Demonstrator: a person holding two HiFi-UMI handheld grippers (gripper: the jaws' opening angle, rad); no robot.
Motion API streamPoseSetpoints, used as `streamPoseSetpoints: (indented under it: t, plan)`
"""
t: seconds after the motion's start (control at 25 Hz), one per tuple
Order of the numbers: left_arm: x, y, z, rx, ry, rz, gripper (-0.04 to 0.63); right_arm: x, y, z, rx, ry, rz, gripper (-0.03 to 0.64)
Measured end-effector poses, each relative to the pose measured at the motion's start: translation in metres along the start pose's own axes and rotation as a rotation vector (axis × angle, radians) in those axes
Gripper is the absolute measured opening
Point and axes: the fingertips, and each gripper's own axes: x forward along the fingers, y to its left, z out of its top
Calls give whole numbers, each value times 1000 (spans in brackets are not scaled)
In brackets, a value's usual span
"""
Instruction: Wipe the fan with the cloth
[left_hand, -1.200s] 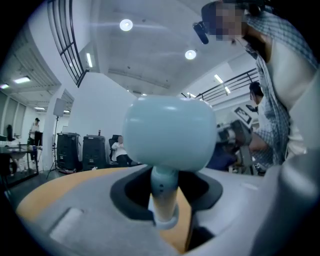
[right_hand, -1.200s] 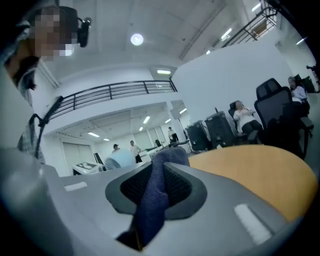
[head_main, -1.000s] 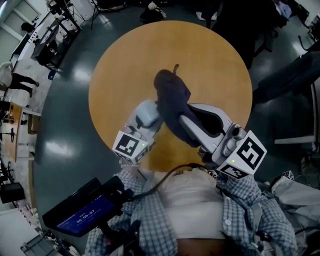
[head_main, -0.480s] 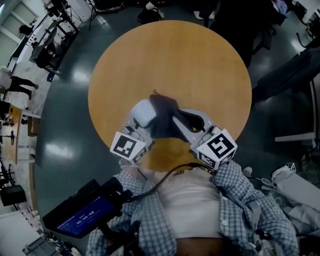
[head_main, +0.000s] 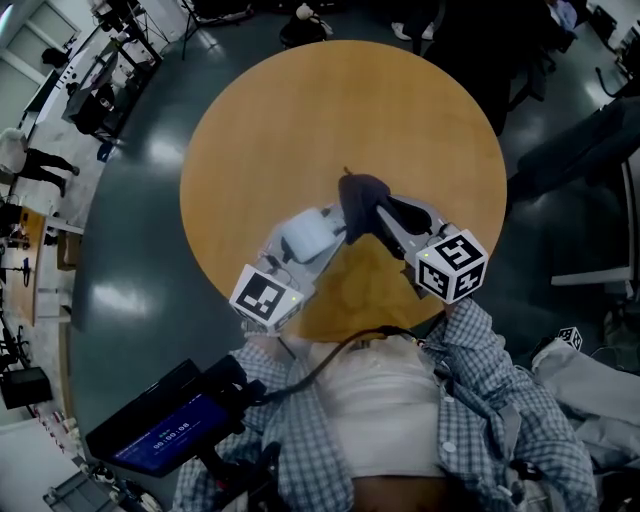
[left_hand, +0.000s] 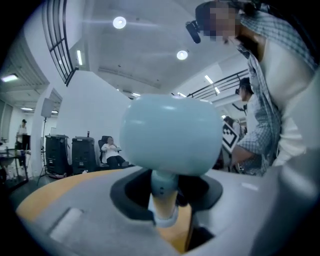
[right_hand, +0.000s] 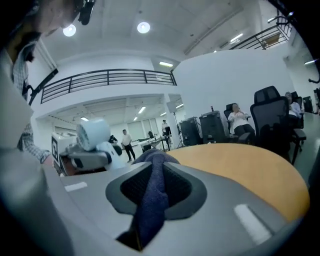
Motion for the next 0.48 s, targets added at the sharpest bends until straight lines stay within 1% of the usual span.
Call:
streamPoseSetpoints:
  t: [0.08,0.16,0.24,0.28,0.36,0.4,0.48]
  plan:
    - [1,-3,-3,12,3,-22,144,-13,2,43,-20,-75,11,67]
    - [2,-4,-6,21,12,-27,144,-21,16,97,-74,-160,52,67]
    - [2,-4,-5,29,18,-26,144,-24,40,149,-139,-242,122,67]
    - [2,-5,-5,36,16,-31,144,-24,55,170,-168,-276,171,67]
    - [4,-8,-5,43,20,-44,144,-20,90,195,-204,-316,290,67]
    - [5,-9,-5,49,20,-47,144,-17,106,199,-207,-317,351,67]
    - [8,-11,-4,60,20,-52,144,-9,131,188,-202,-276,452,67]
